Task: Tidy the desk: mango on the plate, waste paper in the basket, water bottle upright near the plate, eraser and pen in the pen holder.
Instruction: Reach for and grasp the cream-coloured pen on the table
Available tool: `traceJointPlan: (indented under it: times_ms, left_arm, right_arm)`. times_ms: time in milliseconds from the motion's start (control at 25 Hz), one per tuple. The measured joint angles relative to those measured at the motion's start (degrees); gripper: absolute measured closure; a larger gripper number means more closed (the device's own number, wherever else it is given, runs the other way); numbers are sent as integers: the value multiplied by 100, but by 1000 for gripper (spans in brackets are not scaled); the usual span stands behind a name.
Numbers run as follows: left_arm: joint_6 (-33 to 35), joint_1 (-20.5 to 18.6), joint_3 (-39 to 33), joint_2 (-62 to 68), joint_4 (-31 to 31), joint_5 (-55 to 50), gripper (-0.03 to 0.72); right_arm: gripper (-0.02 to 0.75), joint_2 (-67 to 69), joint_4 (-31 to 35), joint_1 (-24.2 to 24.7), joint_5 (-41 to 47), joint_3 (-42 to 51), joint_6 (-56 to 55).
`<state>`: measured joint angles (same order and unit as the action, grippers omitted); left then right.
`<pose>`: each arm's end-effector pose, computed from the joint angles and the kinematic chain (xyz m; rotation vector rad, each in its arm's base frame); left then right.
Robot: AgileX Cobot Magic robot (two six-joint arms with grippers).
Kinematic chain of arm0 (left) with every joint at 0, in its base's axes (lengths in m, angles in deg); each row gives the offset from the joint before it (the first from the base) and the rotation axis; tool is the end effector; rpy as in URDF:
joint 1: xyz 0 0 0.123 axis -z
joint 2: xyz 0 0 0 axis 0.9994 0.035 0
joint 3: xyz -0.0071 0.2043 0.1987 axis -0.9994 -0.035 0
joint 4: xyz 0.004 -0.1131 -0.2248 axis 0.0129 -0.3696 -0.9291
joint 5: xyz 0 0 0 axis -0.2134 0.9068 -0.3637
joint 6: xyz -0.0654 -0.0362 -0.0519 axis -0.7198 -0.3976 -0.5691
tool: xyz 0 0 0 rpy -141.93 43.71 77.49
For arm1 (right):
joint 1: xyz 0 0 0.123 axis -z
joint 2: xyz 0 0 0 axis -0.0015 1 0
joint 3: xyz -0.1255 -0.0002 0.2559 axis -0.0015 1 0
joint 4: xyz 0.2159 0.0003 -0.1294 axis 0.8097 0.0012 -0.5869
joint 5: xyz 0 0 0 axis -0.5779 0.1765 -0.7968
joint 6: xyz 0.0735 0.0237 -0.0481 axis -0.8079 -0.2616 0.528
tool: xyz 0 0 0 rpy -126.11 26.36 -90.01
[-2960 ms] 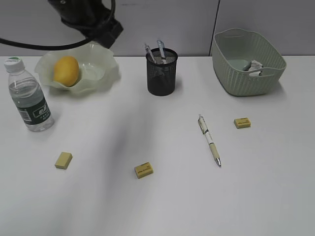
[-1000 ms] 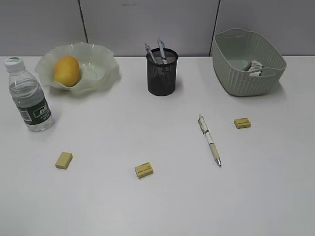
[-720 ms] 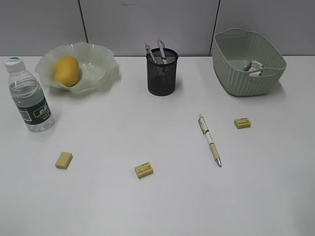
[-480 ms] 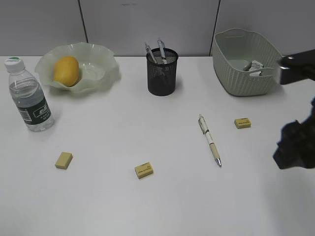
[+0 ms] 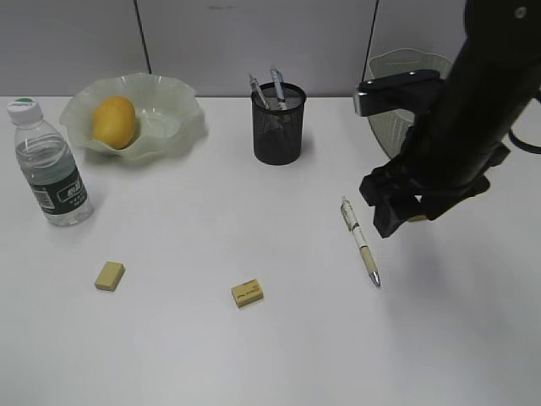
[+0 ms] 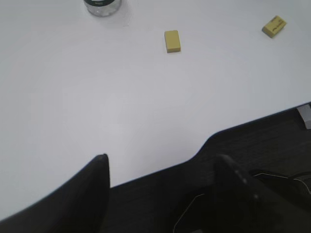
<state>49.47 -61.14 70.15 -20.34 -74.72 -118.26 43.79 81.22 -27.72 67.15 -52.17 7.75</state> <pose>0.0246 -0.0043 0.2860 0.3595 2.3829 -0.1873 0.2960 0.1582 0.2086 -0.6039 2.9047 0.1048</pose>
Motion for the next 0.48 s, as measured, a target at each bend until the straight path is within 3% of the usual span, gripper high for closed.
traceJointPlan:
  times_ms: [160,480]
  left_arm:
    - [0,0,0,0,-77,-5,195]
    - [0,0,0,0,-106,-5,198]
  right_arm:
    - [216,708,437,285,-12,-423,184]
    - [258,1565,387,430,-178,-1044,206]
